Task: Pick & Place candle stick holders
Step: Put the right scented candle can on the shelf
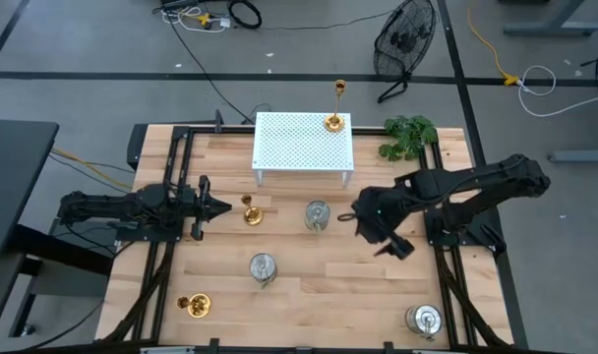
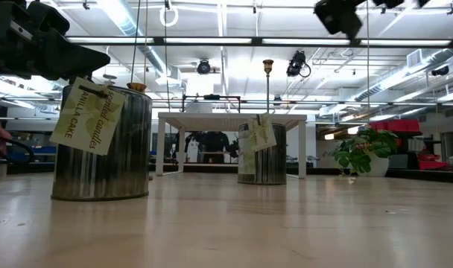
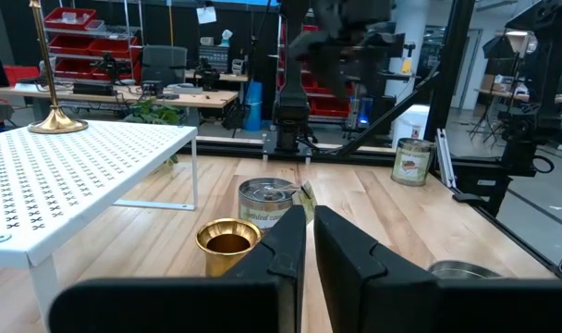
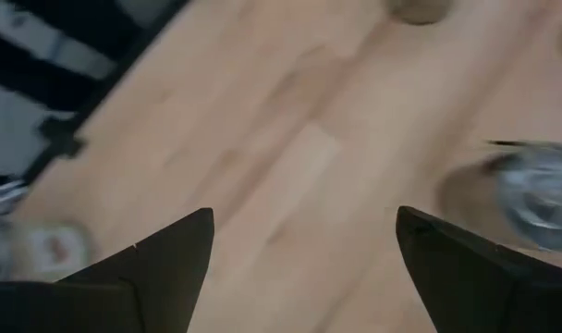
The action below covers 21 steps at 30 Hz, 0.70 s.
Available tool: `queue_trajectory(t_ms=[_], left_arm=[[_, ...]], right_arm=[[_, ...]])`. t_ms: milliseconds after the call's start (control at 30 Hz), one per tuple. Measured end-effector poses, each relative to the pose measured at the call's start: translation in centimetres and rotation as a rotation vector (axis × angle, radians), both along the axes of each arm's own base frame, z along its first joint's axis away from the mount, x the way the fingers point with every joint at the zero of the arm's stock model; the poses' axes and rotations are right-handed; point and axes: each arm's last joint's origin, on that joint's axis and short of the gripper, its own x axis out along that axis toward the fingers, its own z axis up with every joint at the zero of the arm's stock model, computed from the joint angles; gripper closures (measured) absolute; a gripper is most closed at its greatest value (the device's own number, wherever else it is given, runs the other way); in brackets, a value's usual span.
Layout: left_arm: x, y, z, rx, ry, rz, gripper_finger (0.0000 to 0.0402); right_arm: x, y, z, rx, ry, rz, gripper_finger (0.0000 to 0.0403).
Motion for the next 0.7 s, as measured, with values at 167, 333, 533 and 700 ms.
queue_trajectory(t_ms=[167,333,533,700], left_arm=[[0.0,0.0,0.0,0.000,0.000,0.000,0.0369],[0.0,0.0,0.0,0.000,0.000,0.000,0.0369],[0.0,0.0,0.0,0.000,0.000,0.000,0.0369],[0.0,0.0,0.0,0.000,0.000,0.000,0.0369]], right_arm=[[-0.8,1.3,-0.2,0.008,0.059,0.063,0.0062],[-1.4,2.8,-0.2,0.012,0.084,0.107,0.0062],[-2.2,4.6,-0.3,0.022,0.113,0.139,0.0062],[-2.9,6.1,-0.3,-0.004,0.085,0.260,0.0062]])
